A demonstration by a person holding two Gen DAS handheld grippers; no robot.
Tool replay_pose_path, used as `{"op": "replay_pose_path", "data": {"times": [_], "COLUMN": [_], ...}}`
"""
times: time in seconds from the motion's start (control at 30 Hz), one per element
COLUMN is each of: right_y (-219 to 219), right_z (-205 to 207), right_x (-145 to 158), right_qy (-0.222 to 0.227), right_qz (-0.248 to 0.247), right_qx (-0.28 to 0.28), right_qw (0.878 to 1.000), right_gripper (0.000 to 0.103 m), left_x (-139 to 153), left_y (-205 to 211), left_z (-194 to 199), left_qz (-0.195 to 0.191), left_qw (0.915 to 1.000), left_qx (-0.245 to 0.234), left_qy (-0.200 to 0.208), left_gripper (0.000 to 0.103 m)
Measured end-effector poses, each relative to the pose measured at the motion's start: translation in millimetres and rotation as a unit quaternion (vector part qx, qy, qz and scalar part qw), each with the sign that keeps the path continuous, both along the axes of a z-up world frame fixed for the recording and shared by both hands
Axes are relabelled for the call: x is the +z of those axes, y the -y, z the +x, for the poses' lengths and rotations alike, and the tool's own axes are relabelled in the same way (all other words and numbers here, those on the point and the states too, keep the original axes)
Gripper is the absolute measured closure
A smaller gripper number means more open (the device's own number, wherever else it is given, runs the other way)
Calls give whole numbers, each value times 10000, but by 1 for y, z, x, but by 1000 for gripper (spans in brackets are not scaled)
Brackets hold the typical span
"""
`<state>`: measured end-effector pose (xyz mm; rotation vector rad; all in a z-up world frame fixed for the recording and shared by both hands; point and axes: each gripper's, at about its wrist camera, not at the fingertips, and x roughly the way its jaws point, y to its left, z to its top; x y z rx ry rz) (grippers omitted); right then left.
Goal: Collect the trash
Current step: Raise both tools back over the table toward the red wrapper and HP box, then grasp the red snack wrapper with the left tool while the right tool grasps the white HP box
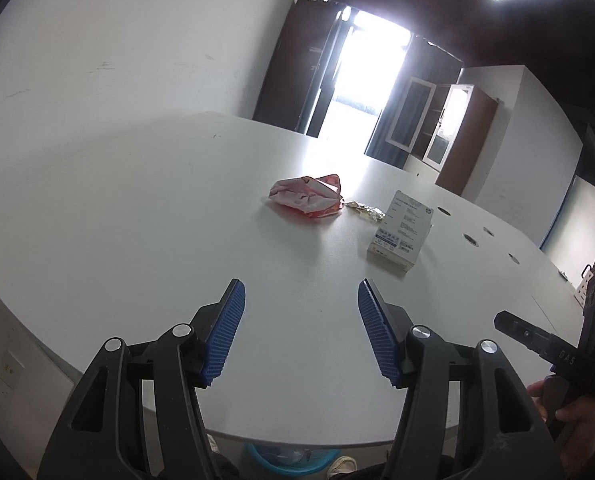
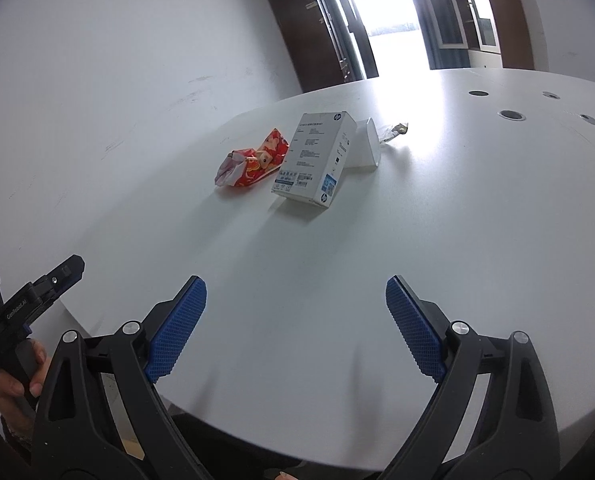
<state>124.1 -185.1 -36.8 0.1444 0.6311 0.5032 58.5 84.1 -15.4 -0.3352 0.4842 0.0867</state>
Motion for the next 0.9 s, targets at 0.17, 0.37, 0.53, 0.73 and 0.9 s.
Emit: {"op": "replay_pose_path", "data": {"times": [0.17, 0.37, 0.53, 0.73, 0.9], "right_y": [-5, -15, -13, -20, -29], "right_z": [44, 102, 150, 201, 213], "right_x": [3, 3, -4, -13, -5], "right_qy": [-145, -364, -629, -987, -826], "right_qz": [48, 87, 351, 571, 415], "right_qx": [-2, 243, 251, 375, 468], "right_qw": [9999, 9990, 9971, 9928, 9946], "right_gripper": [16, 13, 13, 13, 13], "left_x": [-2, -7, -2, -8, -20], "left_y": [-2, 1, 15, 22, 16], "left_z": [38, 94, 149, 230, 263], "left_qz": [453, 415, 610, 646, 266], "left_qw": [9988, 9971, 9952, 9918, 9929], "left_qx": [71, -145, -140, -3, -161], "left_qy": [-181, -615, -754, -1099, -1148], "left_gripper": [40, 40, 40, 35, 35]}}
